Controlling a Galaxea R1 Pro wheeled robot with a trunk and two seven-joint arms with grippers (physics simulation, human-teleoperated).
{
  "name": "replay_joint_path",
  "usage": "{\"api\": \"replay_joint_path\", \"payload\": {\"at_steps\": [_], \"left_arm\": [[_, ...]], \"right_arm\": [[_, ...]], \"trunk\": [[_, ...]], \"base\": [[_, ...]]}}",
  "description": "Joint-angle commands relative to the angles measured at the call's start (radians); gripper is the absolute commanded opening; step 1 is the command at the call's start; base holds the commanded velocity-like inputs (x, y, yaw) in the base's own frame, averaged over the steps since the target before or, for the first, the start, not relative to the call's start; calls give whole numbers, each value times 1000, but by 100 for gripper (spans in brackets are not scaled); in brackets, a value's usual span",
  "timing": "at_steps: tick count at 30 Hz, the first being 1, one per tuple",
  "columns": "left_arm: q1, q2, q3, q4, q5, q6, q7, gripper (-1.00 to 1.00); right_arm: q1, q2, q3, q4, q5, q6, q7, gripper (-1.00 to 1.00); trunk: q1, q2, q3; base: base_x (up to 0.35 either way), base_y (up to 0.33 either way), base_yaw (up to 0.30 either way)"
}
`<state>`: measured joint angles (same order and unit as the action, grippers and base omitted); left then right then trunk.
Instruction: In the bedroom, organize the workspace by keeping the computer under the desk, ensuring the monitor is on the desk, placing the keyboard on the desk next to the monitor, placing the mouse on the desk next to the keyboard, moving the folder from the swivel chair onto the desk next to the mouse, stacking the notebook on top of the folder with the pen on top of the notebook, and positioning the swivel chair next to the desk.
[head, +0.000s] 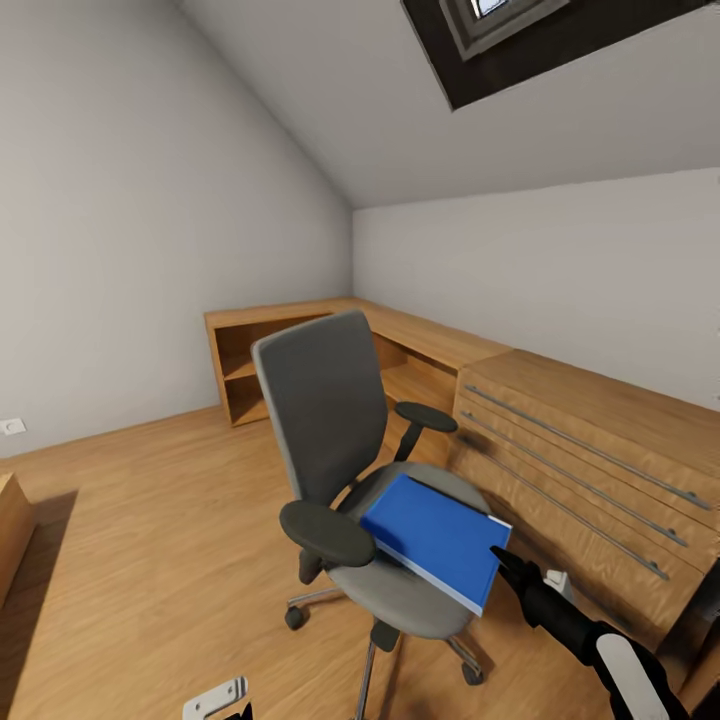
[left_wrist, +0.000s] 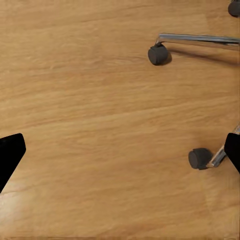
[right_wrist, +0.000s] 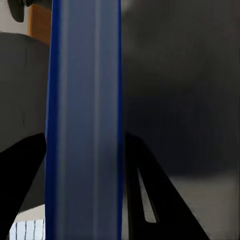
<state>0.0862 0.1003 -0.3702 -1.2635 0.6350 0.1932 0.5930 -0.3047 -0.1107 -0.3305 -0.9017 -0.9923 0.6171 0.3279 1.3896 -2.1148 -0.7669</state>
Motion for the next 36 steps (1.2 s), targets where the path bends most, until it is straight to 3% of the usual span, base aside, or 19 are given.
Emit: {"api": "replay_joint_path", "payload": {"at_steps": [1, 14, 22, 31, 36], "left_arm": [[0, 1, -2, -2, 5, 3, 7, 100], [0, 1, -3, 22, 5, 2, 7, 100], [0, 1, -3, 24, 6, 2, 7, 100], [0, -1, -3, 27, 6, 2, 7, 100], [0, -18, -3, 44, 1, 2, 7, 100]], "right_arm": [[-1, 0, -3, -1, 0, 4, 2, -100], [-1, 0, -5, -49, 1, -59, 2, -100], [-1, 0, -4, -63, 15, -176, 0, -100], [-1, 5, 4, -82, 121, -393, -1, -100], [5, 35, 2, -222, 202, -460, -26, -100]], "trunk": [[-4, 7, 2], [-54, 98, 43], [-85, 154, 68], [-119, 217, 96], [-138, 252, 112]], "base": [[-226, 0, 0], [-287, 0, 0], [-48, 0, 0], [-3, 0, 0], [0, 0, 0]]}}
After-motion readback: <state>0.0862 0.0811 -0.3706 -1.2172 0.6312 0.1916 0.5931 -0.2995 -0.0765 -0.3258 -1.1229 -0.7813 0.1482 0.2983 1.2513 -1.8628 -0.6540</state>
